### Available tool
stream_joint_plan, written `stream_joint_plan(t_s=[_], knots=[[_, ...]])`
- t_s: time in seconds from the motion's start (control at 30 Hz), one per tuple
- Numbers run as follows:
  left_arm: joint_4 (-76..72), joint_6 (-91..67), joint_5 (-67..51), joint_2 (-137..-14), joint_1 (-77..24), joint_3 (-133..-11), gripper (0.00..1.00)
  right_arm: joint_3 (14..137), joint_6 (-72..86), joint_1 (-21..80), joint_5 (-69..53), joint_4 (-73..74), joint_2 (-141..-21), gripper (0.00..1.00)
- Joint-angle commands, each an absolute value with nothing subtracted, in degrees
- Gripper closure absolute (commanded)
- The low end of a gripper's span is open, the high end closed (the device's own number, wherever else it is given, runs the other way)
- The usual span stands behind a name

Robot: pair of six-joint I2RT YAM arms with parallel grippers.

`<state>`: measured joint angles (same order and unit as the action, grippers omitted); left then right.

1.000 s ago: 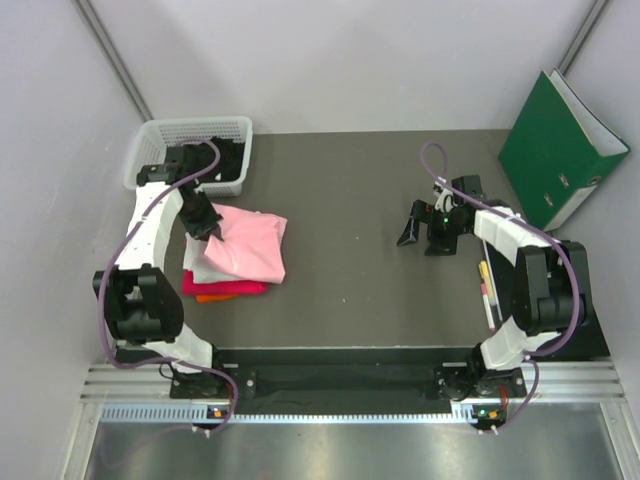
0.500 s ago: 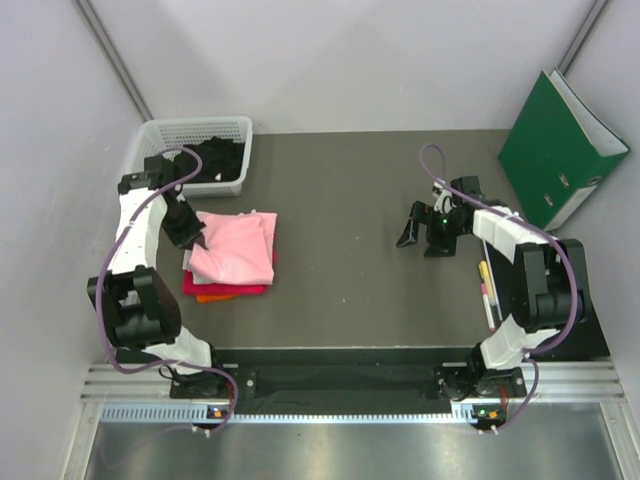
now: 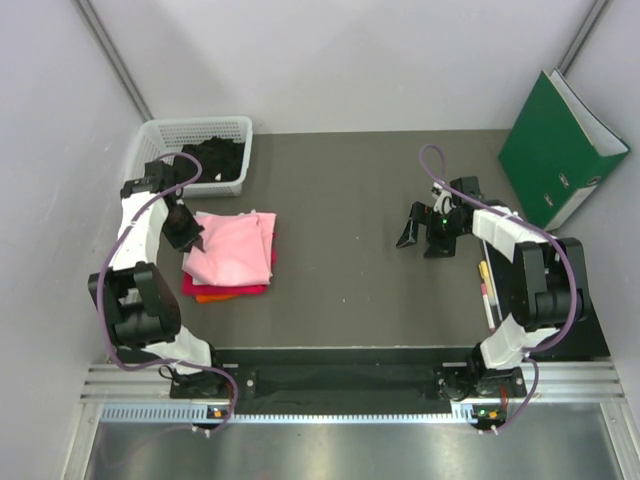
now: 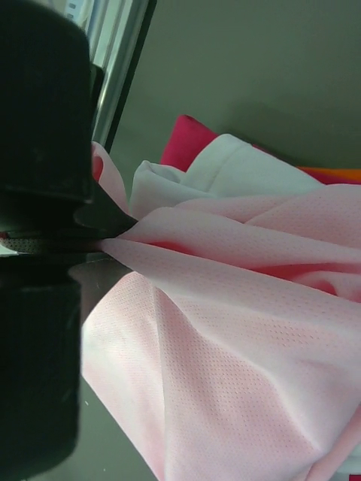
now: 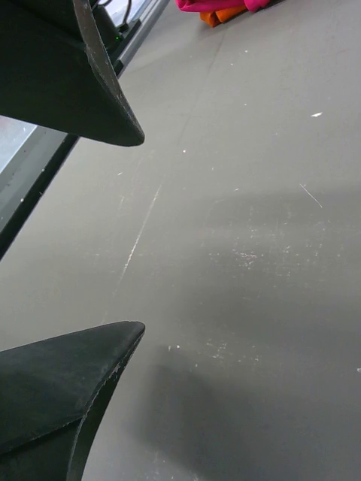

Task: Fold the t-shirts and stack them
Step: Put the neatly folded tshirt into the corner of the board with the left arm, then smooth out wrinkles on the folded tshirt

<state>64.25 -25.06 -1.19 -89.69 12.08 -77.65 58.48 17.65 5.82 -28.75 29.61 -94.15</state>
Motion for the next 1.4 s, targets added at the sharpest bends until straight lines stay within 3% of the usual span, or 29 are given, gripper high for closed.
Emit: stream_joint_plan(t_s=[0.0,0.07,0.1,0.13,0.33,0.4,0.53,0.57,0.63,0.67,0.7,0.73,0.93,1.03,1.37], knots=[[62.6,-24.6,3.2,-91.5,12.5,-80.9,0.69,59.1,17.1,5.4,-29.9,28.6,-93.0,0.0],[64.1,-24.9,5.6,-91.1,12.5,-81.7,0.53,60.1,16.4,6.9,-29.3,28.9,-91.9,0.0],[64.5,-25.1,6.5,-90.5,12.4,-81.9,0.29,60.8,15.6,7.8,-28.6,29.4,-91.6,0.0],[64.8,-25.1,7.3,-89.9,12.4,-81.9,0.15,63.2,15.0,8.9,-26.7,30.8,-91.2,0.01],[66.9,-26.3,12.2,-84.4,12.5,-85.7,0.1,72.2,13.2,19.2,-17.8,35.3,-91.7,0.0],[63.7,-24.6,6.2,-81.5,12.4,-86.4,0.01,73.5,13.6,22.0,-17.1,35.5,-92.4,0.0],[58.2,-24.0,-8.5,-78.2,11.6,-86.2,0.01,73.9,14.7,24.8,-16.9,34.9,-94.5,0.0],[57.7,-24.3,-10.8,-78.5,11.2,-86.0,0.03,73.8,14.9,25.4,-17.0,34.7,-94.6,0.0],[55.6,-24.4,-17.8,-78.9,11.1,-84.1,0.2,73.1,15.5,25.8,-17.0,34.1,-94.7,0.0],[55.1,-24.7,-20.1,-79.4,11.0,-83.2,0.63,72.9,15.6,25.9,-17.1,34.0,-94.5,0.0],[53.1,-25.7,-26.7,-79.6,11.1,-81.4,0.85,72.4,15.8,25.9,-17.1,33.8,-94.5,0.0],[50.3,-26.4,-29.5,-80.2,10.9,-78.0,1.0,72.2,15.9,26.0,-17.1,33.7,-94.4,0.0],[34.5,-31.8,-46.3,-83.5,9.0,-62.4,1.0,70.7,16.2,26.0,-17.1,33.4,-93.8,0.0],[25.6,-35.9,-48.7,-86.6,9.0,-57.6,1.0,69.8,16.3,26.1,-16.6,33.3,-93.3,0.0],[16.8,-37.0,-52.6,-101.1,7.6,-61.5,1.0,67.9,16.4,26.1,-15.7,33.8,-92.3,0.0]])
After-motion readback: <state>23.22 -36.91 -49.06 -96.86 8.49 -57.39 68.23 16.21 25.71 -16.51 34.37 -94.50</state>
